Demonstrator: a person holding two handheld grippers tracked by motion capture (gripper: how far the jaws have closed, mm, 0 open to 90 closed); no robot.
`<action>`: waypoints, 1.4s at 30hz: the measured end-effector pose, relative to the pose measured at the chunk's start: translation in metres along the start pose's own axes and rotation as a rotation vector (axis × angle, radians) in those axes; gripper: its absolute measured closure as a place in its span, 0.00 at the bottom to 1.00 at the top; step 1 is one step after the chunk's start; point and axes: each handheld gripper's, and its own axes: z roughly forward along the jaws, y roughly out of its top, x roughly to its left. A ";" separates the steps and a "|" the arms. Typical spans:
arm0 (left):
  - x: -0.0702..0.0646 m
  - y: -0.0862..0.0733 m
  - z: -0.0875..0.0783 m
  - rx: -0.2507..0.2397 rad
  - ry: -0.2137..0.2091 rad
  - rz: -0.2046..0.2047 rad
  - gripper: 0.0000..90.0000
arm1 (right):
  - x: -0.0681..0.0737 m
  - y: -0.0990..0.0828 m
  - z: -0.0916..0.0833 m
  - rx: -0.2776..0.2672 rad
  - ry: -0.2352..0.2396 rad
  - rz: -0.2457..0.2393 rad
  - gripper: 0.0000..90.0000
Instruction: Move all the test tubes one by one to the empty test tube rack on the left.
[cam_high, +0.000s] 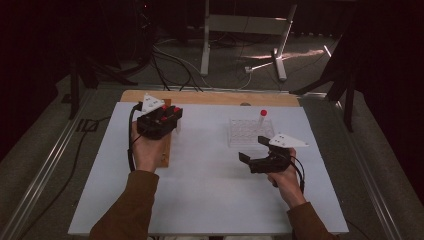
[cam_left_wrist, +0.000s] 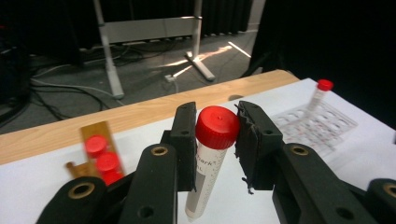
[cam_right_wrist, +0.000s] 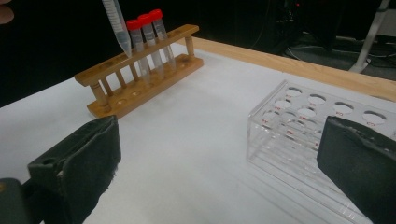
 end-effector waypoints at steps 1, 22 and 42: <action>0.002 0.000 -0.001 -0.001 0.007 -0.005 0.78 | 0.000 0.000 0.000 0.000 -0.001 0.000 0.00; 0.033 -0.016 -0.007 0.015 0.089 -0.049 0.78 | -0.001 0.001 -0.002 -0.007 0.000 0.001 0.00; 0.041 -0.043 0.007 0.054 0.104 -0.082 0.78 | -0.001 0.001 -0.002 -0.010 0.002 0.002 0.00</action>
